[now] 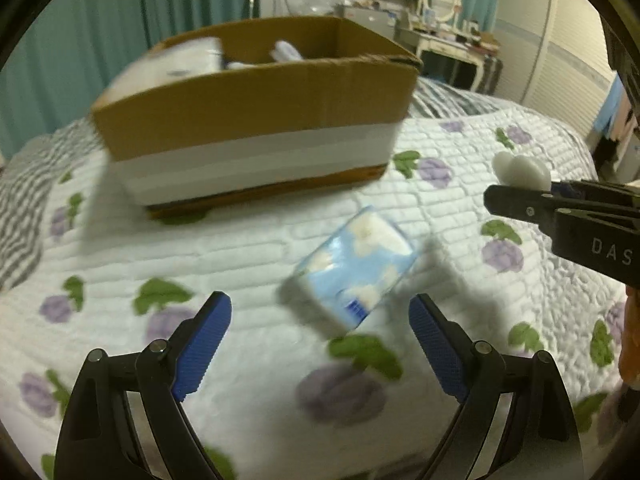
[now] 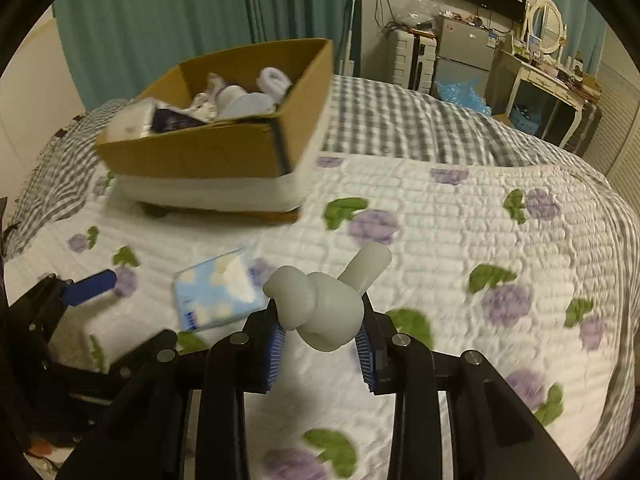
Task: Organize soft objects
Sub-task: 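Grasp the grey soft toy with the right gripper while the left grasps the blue floral tissue pack, then carry the grey toy and blue tissue pack into the box and open both grippers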
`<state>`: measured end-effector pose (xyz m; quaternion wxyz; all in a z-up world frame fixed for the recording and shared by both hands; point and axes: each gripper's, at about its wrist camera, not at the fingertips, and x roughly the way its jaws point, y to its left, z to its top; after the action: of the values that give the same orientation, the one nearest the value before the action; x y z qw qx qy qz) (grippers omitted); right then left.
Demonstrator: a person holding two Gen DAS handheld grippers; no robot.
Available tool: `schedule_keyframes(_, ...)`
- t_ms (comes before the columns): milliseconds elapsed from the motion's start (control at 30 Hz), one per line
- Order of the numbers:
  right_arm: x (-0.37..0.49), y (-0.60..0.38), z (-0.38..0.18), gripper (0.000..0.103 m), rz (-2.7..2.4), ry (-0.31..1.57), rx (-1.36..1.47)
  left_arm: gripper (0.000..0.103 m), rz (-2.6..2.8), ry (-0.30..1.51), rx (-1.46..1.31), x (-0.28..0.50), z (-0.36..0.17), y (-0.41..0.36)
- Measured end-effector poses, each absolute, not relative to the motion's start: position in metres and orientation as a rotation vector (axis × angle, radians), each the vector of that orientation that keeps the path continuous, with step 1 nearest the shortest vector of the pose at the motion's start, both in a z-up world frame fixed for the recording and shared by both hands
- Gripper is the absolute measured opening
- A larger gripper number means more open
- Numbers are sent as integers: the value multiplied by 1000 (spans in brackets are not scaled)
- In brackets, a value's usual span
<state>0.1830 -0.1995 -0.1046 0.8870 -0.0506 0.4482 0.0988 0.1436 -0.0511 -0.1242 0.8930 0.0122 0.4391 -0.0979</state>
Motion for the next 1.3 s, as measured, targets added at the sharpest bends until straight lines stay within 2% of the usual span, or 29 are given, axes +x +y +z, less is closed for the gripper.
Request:
schedule_keyframes(367,194,-211,-111,31,210,931,-108,89,-243,1035,41,190,-160,-93)
schedule_keyframes(433,193,-210,-110,31,211,923,-108,79,-235,1040,24,193,-164,-92)
schedule_keyframes(600,188,-211,-107,31,213,914,-93,72,-260,1023,-46,188,-155,-78)
schedule_keyframes(900,159,-203,-78,31,205,869,-77,69,-251,915,-11,150,-101,-55)
schedule_keyframes(1300,122,-174,9,31,207,729,-142,69,-225,704,0,120,-3,-28)
